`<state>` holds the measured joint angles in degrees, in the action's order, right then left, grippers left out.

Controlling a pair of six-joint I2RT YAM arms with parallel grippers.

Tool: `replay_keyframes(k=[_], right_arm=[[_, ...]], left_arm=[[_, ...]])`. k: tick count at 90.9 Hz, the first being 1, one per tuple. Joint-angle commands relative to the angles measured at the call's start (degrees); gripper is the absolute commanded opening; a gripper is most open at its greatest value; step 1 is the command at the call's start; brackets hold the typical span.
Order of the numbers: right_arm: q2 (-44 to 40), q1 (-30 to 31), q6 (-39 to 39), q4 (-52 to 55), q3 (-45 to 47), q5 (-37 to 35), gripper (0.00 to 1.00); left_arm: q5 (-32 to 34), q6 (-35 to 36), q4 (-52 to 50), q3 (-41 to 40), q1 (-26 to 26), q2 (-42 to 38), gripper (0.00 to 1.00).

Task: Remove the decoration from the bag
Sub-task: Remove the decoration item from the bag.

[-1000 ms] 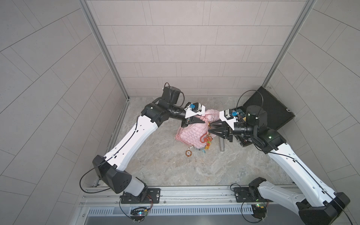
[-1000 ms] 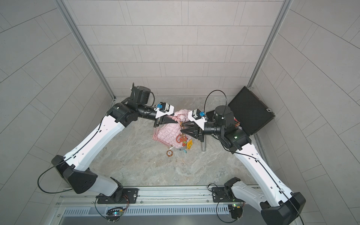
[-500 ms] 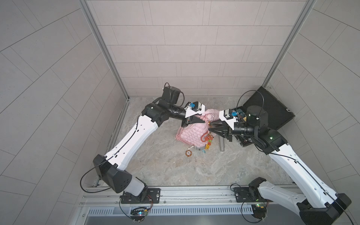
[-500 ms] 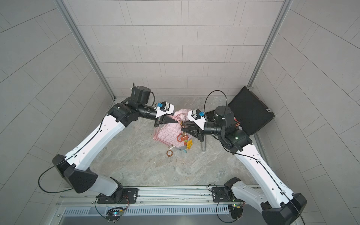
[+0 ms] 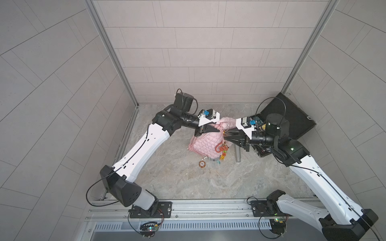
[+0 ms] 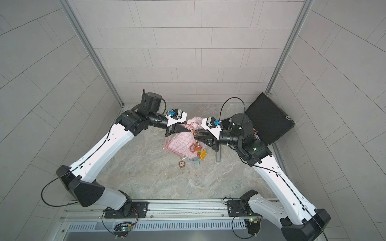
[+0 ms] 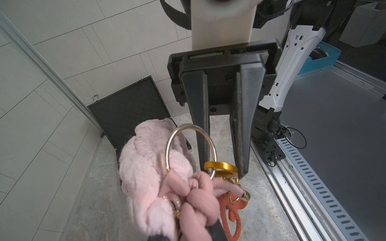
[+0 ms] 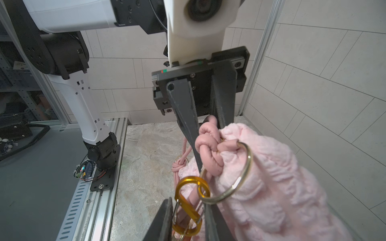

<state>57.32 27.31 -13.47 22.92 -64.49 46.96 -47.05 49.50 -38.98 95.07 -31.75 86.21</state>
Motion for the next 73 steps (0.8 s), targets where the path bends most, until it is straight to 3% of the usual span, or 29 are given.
replay_keyframes(k=[1, 73], right_arm=[[-0.03, 0.67, -1.52, 1.99, -1.05, -0.53, 0.26], [0.62, 2.45, -1.54, 1.67, -1.56, -3.55, 0.07]], left_arm=[[-1.74, -0.78, 2.14, -0.51, 0.49, -0.01, 0.00], [-1.66, -3.34, 2.61, -0.51, 0.66, 0.46, 0.00]])
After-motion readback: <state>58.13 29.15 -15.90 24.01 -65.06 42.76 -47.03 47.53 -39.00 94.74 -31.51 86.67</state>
